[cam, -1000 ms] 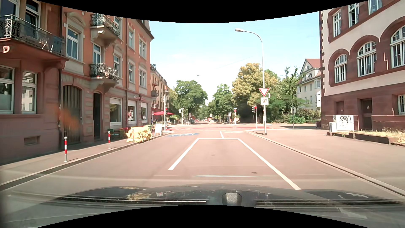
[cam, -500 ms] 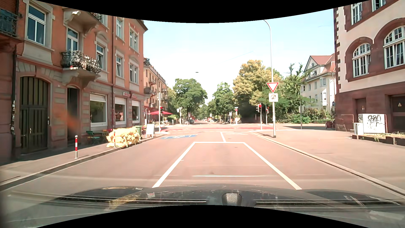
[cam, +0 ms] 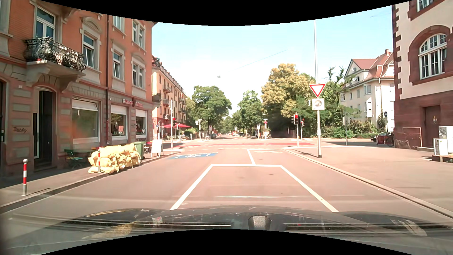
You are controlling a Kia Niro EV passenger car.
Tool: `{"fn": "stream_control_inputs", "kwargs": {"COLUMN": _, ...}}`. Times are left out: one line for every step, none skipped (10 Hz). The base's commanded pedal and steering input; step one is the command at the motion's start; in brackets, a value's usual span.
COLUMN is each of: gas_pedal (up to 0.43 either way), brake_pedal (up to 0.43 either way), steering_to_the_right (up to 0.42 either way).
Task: Follow the waypoints while adhering to traffic rules and regulations
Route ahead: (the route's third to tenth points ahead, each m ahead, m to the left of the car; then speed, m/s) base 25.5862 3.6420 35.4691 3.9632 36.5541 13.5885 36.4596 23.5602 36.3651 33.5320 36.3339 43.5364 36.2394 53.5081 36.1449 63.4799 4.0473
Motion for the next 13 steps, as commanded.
{"fn": "stream_control_inputs", "kwargs": {"gas_pedal": 0.0, "brake_pedal": 0.207, "steering_to_the_right": 0.0}}
{"fn": "stream_control_inputs", "kwargs": {"gas_pedal": 0.0, "brake_pedal": 0.207, "steering_to_the_right": 0.0}}
{"fn": "stream_control_inputs", "kwargs": {"gas_pedal": 0.0, "brake_pedal": 0.207, "steering_to_the_right": 0.0}}
{"fn": "stream_control_inputs", "kwargs": {"gas_pedal": 0.0, "brake_pedal": 0.207, "steering_to_the_right": 0.0}}
{"fn": "stream_control_inputs", "kwargs": {"gas_pedal": 0.0, "brake_pedal": 0.207, "steering_to_the_right": 0.0}}
{"fn": "stream_control_inputs", "kwargs": {"gas_pedal": 0.0, "brake_pedal": 0.207, "steering_to_the_right": 0.0}}
{"fn": "stream_control_inputs", "kwargs": {"gas_pedal": 0.0, "brake_pedal": 0.207, "steering_to_the_right": 0.0}}
{"fn": "stream_control_inputs", "kwargs": {"gas_pedal": 0.0, "brake_pedal": 0.207, "steering_to_the_right": 0.0}}
{"fn": "stream_control_inputs", "kwargs": {"gas_pedal": 0.0, "brake_pedal": 0.213, "steering_to_the_right": 0.0}}
{"fn": "stream_control_inputs", "kwargs": {"gas_pedal": 0.0, "brake_pedal": 0.213, "steering_to_the_right": 0.0}}
{"fn": "stream_control_inputs", "kwargs": {"gas_pedal": 0.0, "brake_pedal": 0.213, "steering_to_the_right": 0.0}}
{"fn": "stream_control_inputs", "kwargs": {"gas_pedal": 0.0, "brake_pedal": 0.213, "steering_to_the_right": 0.0}}
{"fn": "stream_control_inputs", "kwargs": {"gas_pedal": 0.0, "brake_pedal": 0.22, "steering_to_the_right": 0.0}}
